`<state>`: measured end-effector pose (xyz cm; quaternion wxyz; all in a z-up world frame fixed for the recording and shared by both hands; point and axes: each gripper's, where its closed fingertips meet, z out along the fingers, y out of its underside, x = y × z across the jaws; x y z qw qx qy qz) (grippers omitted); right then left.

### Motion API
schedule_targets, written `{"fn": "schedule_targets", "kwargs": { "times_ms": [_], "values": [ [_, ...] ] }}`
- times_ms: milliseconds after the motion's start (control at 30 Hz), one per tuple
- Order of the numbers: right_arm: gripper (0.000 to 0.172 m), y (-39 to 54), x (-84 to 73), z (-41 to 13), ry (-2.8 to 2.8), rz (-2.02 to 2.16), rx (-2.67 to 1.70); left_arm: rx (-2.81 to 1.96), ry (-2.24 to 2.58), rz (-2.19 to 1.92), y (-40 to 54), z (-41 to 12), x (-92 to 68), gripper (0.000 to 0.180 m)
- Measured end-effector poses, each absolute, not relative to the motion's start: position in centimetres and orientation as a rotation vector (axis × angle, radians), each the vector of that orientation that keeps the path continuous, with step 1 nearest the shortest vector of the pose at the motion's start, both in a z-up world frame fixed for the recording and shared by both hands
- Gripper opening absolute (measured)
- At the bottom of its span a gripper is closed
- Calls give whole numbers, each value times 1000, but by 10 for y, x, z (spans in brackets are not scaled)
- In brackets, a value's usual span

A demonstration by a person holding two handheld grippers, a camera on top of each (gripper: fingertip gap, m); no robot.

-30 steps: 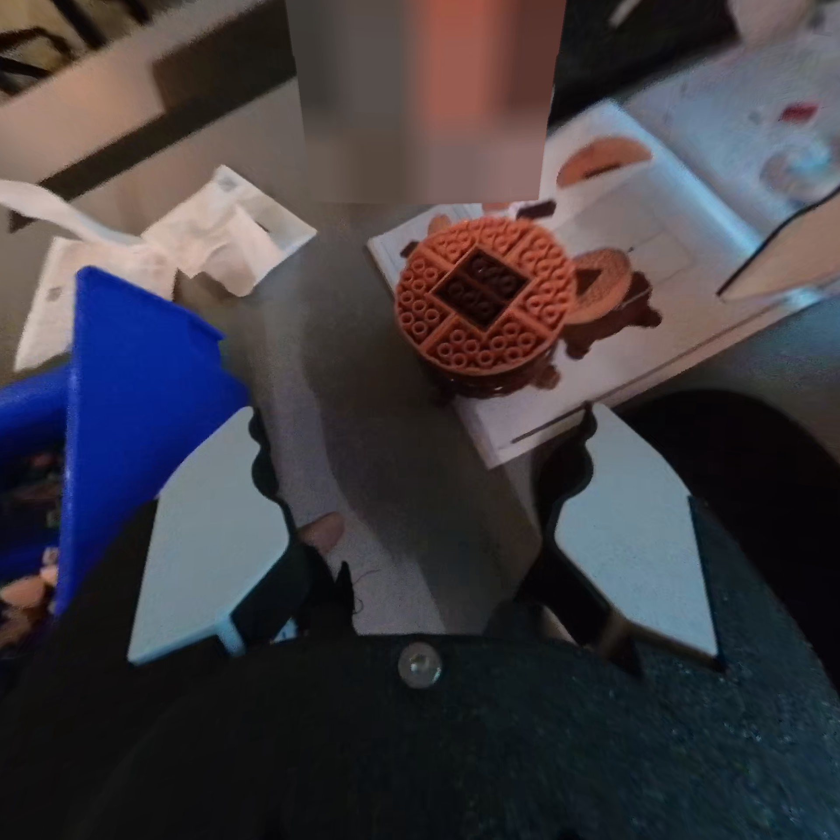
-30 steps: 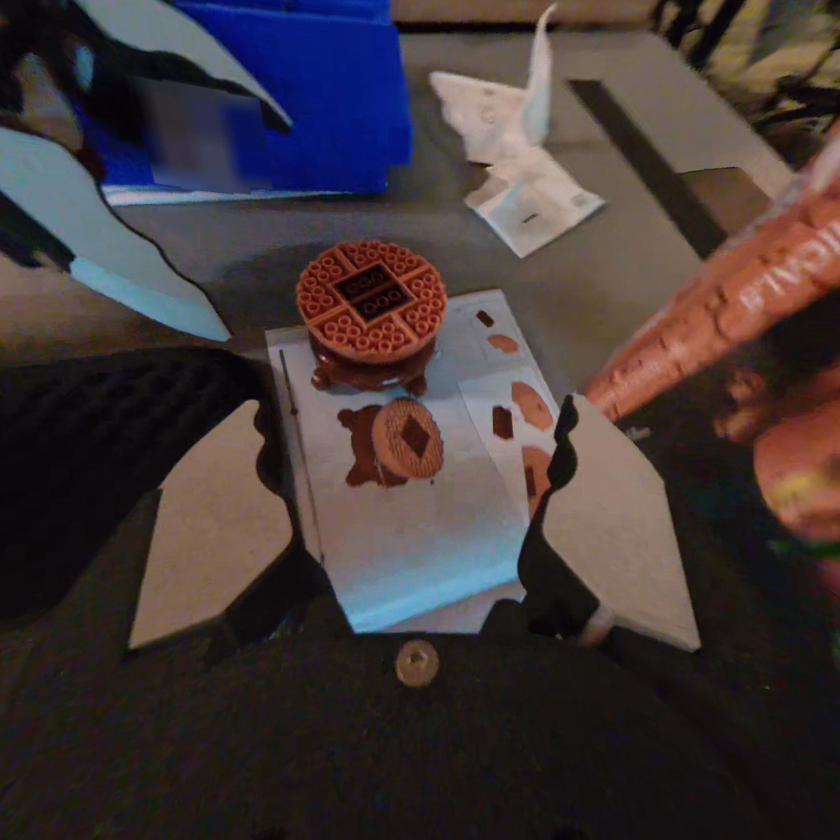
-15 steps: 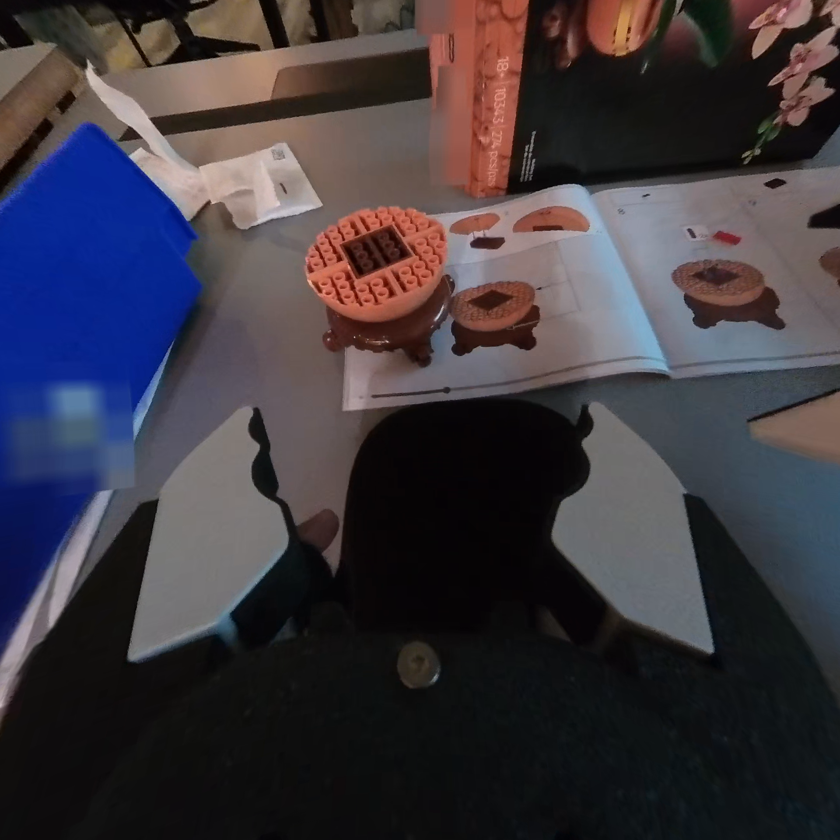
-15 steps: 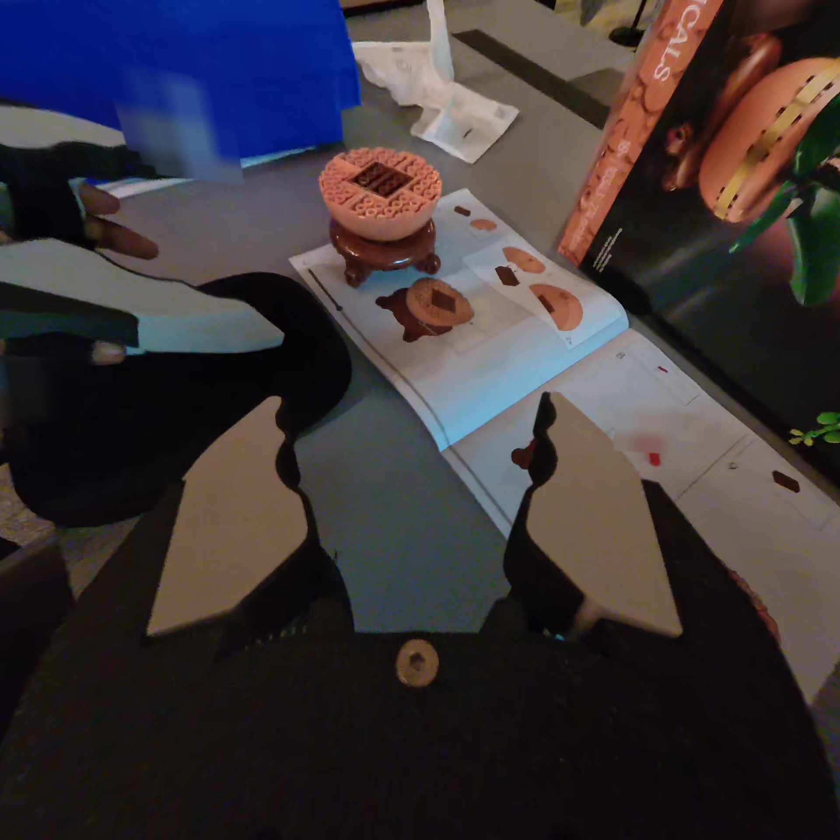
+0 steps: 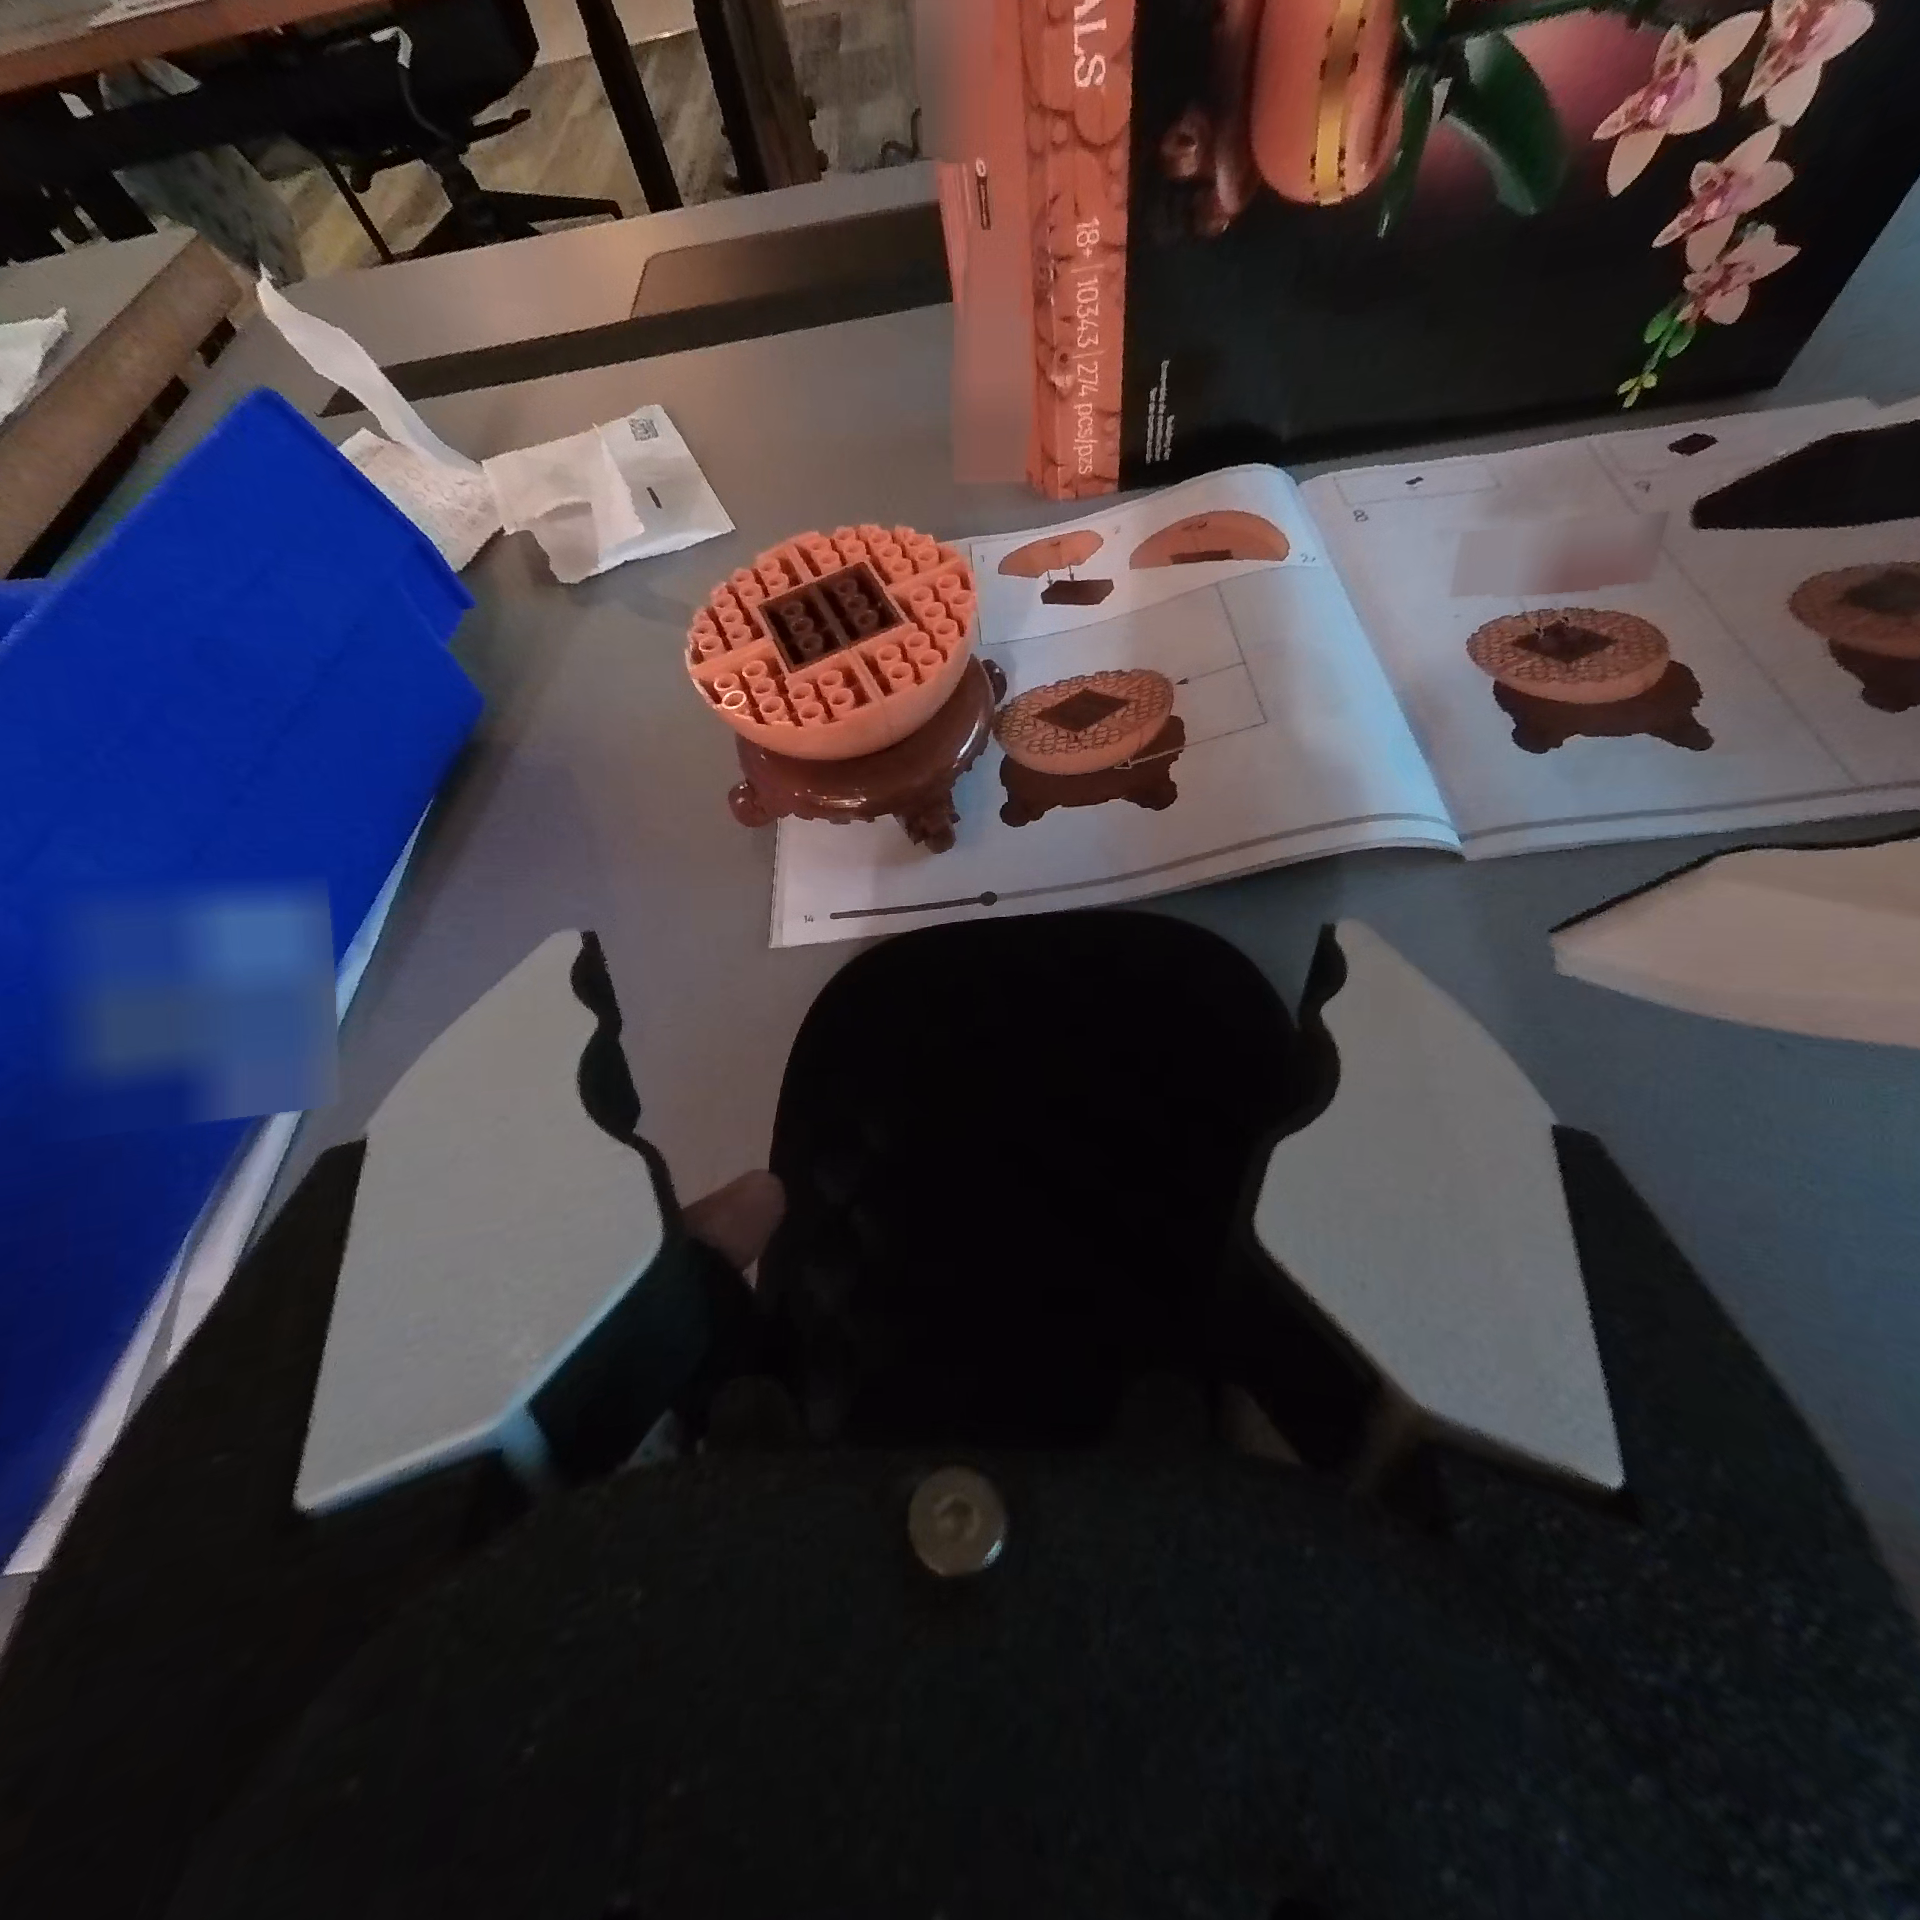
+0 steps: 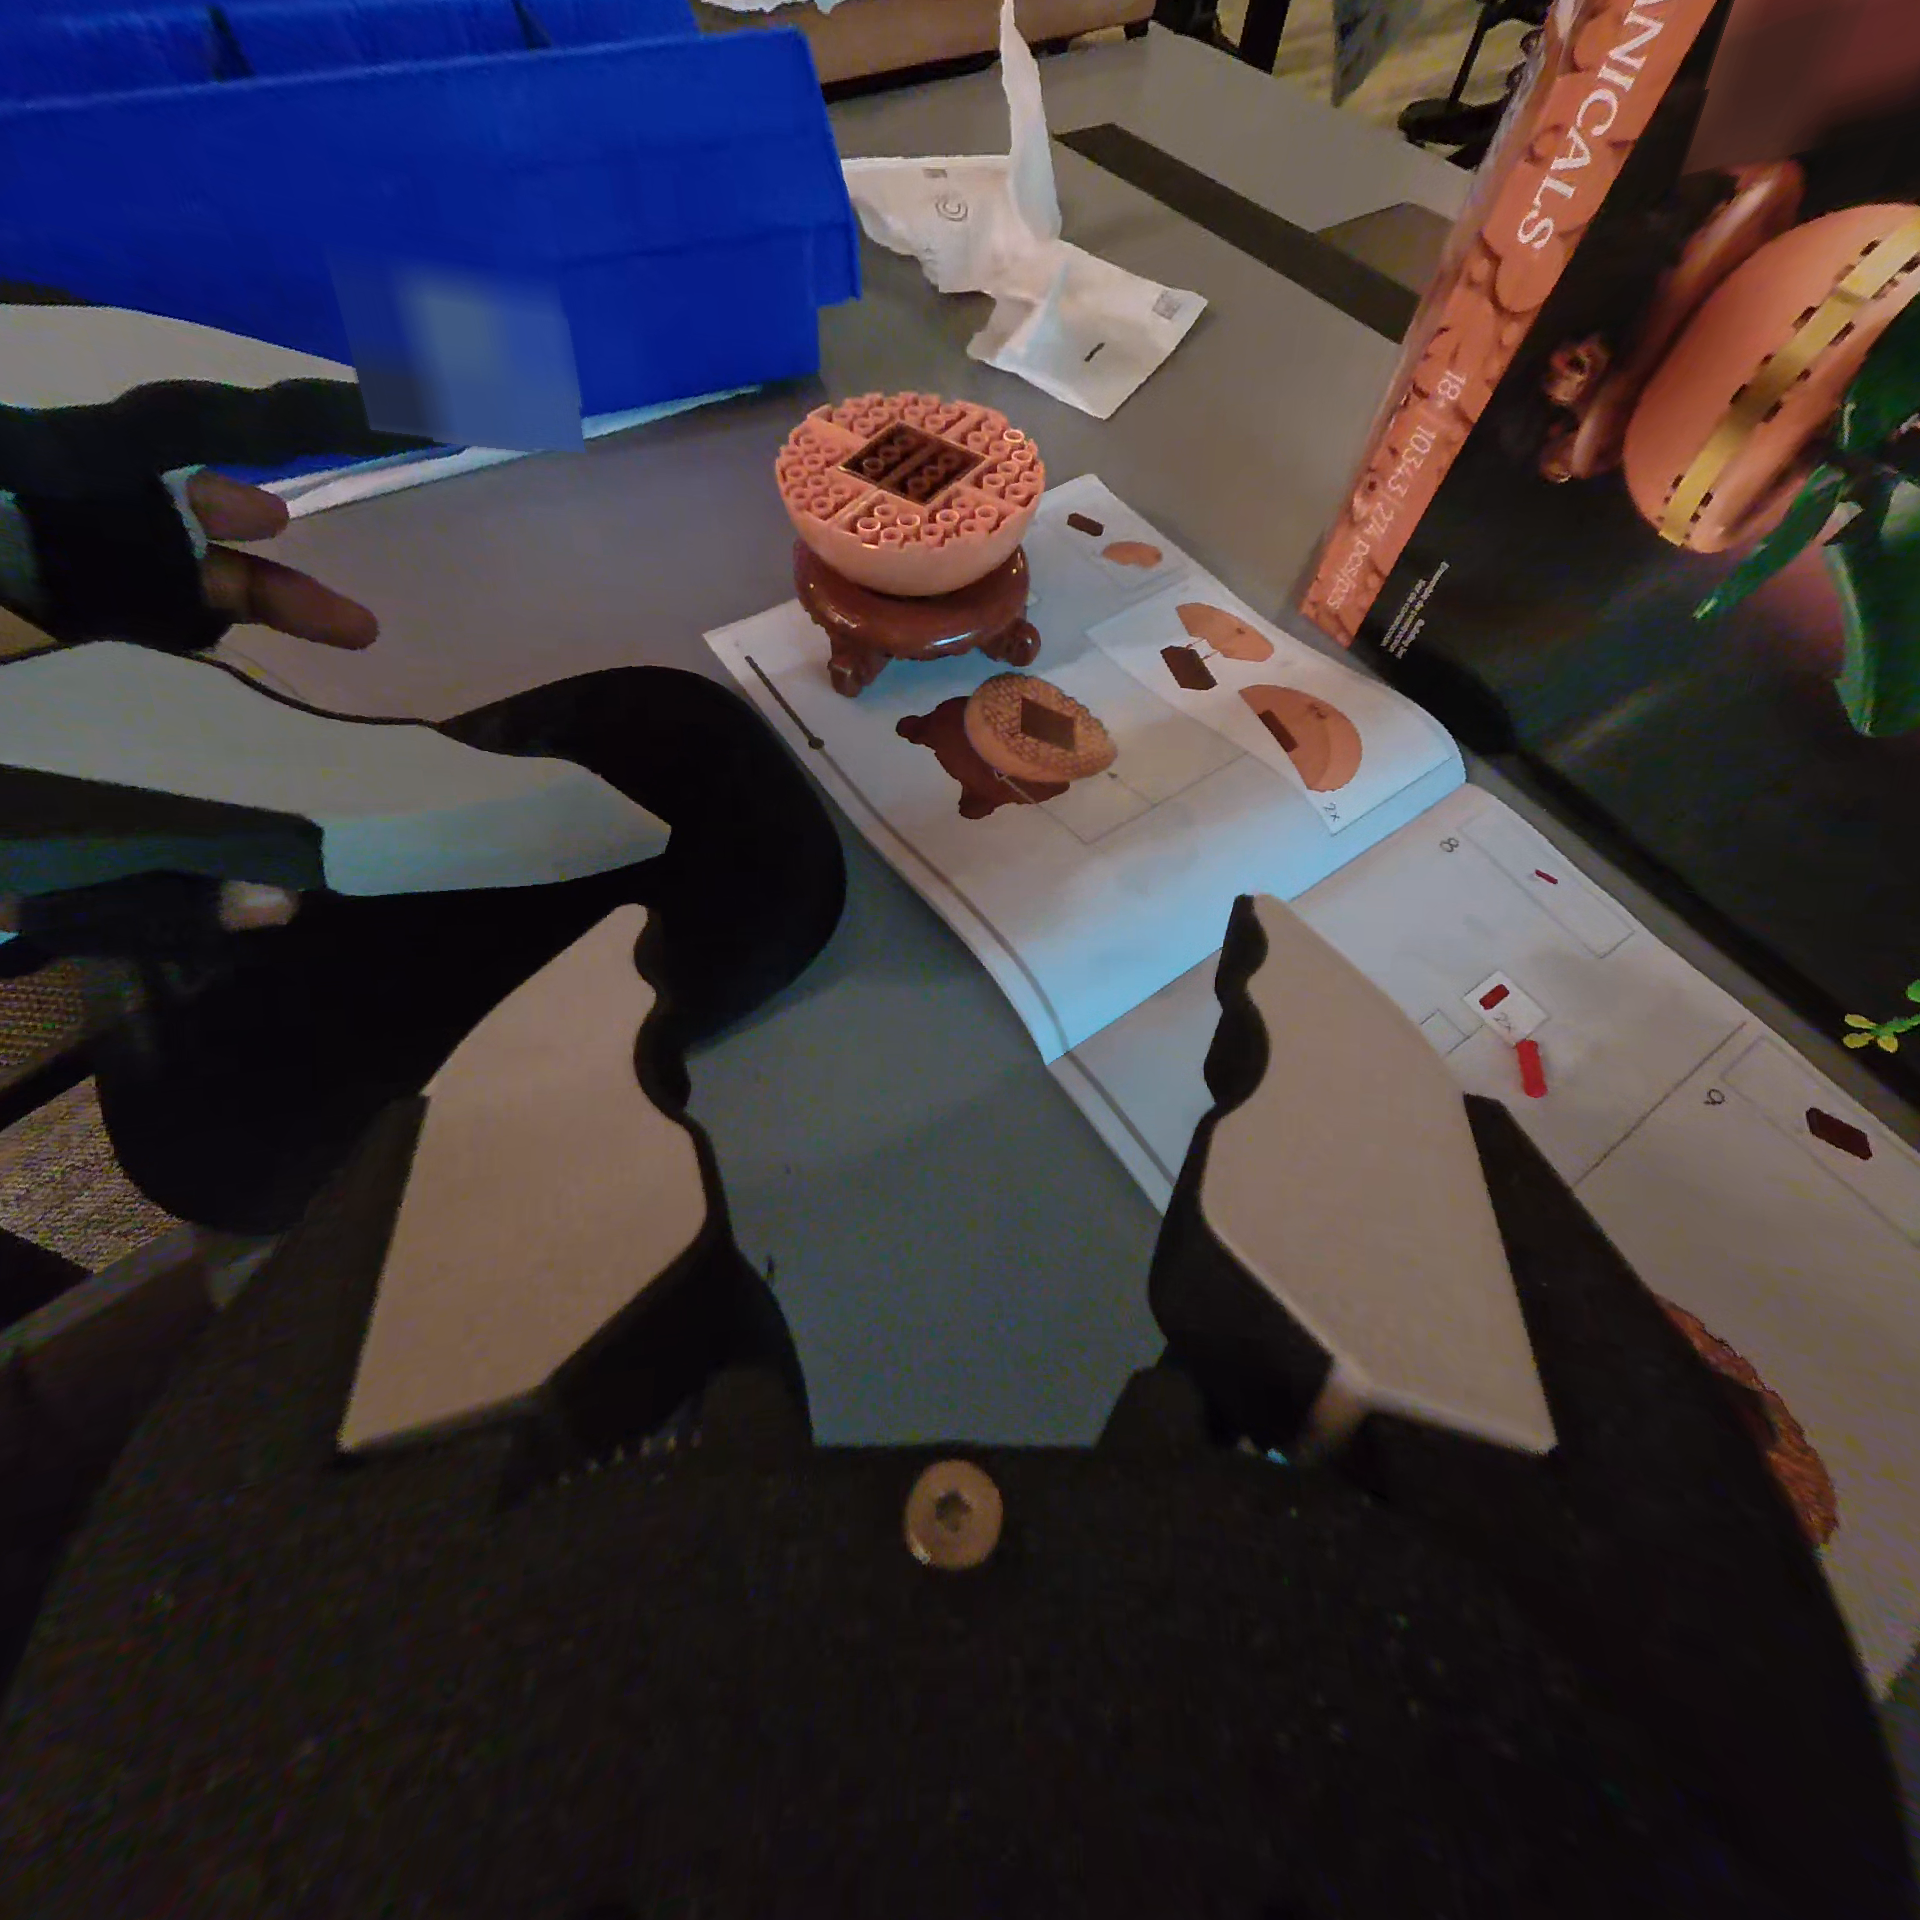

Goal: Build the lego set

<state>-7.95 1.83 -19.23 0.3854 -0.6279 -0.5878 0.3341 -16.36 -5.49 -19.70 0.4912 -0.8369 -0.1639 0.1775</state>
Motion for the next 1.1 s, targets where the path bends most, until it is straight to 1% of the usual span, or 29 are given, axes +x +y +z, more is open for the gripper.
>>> {"fn": "schedule_targets", "kwargs": {
  "times_ms": [333,367,467,567,733,833,967,1067,1100],
  "values": [
    [100,27,-73,-192,-1465,849,-1603,-2015,-380,385,-51,-195,-157,121],
    [103,29,-72,-191,-1460,853,-1597,-2012,-374,365,-51,-195,-155,118],
    [117,30,-67,-186,-1450,897,-1541,-2017,-350,308,-50,-195,-149,118],
    [144,30,-61,-188,-1466,940,-1555,-2025,-333,274,-49,-198,-144,118],
    [145,25,-55,-178,-1401,1107,-1495,-2061,-321,263,-51,-208,-147,118],
    [145,18,-50,-175,-1412,1194,-1471,-2099,-287,267,-55,-213,-154,106],
    [145,21,-34,-163,-1343,1316,-1437,-2213,-105,247,-50,-227,-152,99],
    [145,37,-23,-160,-1295,1263,-1427,-2232,91,253,-31,-228,-129,91],
    [142,44,-20,-161,-1289,1214,-1434,-2232,157,270,-25,-229,-120,86]
  ]
}}
